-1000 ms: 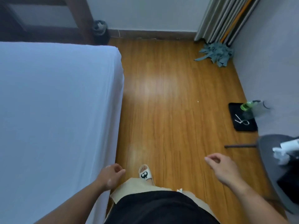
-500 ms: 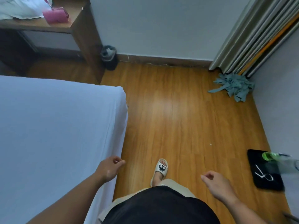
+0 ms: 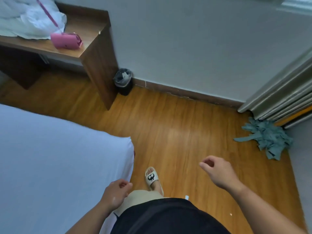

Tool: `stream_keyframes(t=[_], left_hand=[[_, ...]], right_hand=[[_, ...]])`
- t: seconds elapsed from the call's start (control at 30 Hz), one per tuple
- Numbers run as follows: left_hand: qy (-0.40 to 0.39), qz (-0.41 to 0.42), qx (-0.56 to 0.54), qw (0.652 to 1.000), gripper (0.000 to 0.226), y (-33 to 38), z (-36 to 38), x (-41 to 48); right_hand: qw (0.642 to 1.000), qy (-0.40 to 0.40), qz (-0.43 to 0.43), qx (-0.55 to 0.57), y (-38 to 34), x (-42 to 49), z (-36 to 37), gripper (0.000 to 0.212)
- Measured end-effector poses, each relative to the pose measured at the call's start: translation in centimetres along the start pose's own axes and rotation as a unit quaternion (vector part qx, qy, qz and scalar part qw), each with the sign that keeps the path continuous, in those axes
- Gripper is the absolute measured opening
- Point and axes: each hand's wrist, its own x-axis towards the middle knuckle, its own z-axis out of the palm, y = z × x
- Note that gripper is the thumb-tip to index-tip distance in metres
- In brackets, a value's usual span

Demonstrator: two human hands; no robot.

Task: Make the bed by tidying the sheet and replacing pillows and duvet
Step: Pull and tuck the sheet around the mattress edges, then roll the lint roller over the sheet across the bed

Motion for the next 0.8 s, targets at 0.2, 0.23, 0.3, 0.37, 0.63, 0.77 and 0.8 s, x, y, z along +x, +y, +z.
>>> stream_keyframes(t=[0.2,0.23,0.3,0.37,0.63,0.77,0.8], left_hand=[[-0.005,0.067,0.020,0.998,0.018,14.6,-9.0,11.8],[0.003,0.080,0.013,0.997,0.019,17.2,-10.8,13.5],[0.022,0.105,-0.004,0.994,0.019,21.9,-14.3,16.6],[0.043,0.117,-0.015,0.992,0.019,25.2,-17.2,19.8],[0.102,-0.028,-0.135,0.985,0.015,27.1,-24.1,27.7],[0.139,-0.102,-0.198,0.965,0.015,26.7,-26.9,29.2],[0.151,-0.114,-0.218,0.958,0.015,26.6,-27.8,29.7]], right_hand=[[0.997,0.010,0.075,0.001,-3.9,10.3,-4.6,0.012],[0.997,0.011,0.077,-0.004,-4.8,12.1,-5.4,0.012],[0.997,0.016,0.073,-0.011,-7.0,16.4,-6.8,0.013],[0.998,0.012,0.059,-0.021,-9.4,21.5,-7.8,0.014],[0.989,-0.088,-0.093,-0.081,-25.6,42.8,-10.9,0.013],[0.959,-0.142,-0.187,-0.157,-35.9,50.7,-12.6,0.013],[0.951,-0.151,-0.206,-0.173,-38.5,52.3,-12.9,0.013]])
